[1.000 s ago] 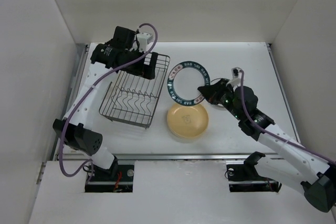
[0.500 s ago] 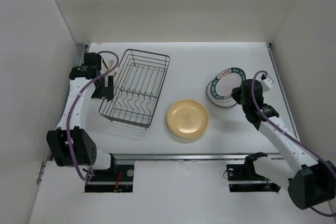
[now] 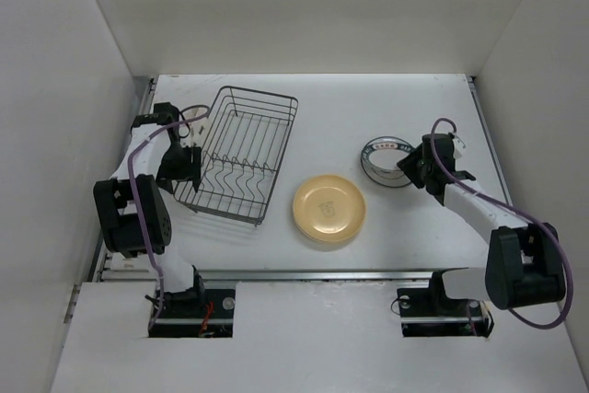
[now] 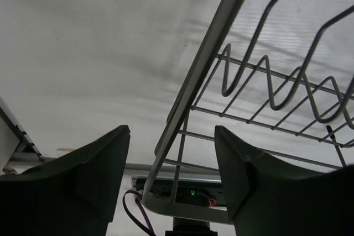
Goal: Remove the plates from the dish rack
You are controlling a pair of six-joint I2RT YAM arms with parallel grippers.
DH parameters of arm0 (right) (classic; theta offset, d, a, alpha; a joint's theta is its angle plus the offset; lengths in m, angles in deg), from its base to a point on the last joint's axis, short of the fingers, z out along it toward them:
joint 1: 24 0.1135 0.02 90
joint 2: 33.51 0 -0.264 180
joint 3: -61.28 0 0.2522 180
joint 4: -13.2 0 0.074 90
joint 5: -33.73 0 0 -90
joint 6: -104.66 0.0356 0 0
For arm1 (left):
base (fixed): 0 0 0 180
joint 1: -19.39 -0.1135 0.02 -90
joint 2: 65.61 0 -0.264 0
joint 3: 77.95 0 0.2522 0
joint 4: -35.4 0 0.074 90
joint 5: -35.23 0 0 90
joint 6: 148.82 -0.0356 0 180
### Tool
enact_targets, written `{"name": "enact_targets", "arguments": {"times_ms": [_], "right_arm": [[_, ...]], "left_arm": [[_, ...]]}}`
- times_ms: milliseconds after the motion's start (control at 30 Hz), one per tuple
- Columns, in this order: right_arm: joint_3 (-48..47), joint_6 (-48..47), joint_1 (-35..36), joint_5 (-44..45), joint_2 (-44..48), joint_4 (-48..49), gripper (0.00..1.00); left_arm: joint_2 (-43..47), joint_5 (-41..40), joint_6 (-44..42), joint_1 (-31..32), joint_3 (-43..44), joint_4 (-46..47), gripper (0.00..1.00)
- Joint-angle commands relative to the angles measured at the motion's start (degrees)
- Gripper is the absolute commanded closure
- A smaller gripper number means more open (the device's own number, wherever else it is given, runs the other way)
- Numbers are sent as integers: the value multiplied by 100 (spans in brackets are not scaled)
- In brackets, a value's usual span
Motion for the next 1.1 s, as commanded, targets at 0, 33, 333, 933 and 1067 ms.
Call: {"name": "enact_targets", "arguments": {"times_ms": [0,33,333,933,1067], "right_arm": [[-113,-88,-20,-190,27,253,48],[-113,-88,-20,-137,-25,156,45],[-253,-282,-20,451,-25,-749,27],[-384,-493,-20,408,359,-697,24],[-622,-712,-20,732,1210,-960,18]], "left_arm": [[-46,445,-110,-13,249,-274,42],[-108,532,-110,-13,301,-352,44],[-469,1401,-48,-127,433,-853,100],[-469,1623,-48,-453,987,-1258,100],[-364,1781,-48,-400,1093,-1311,84]]}}
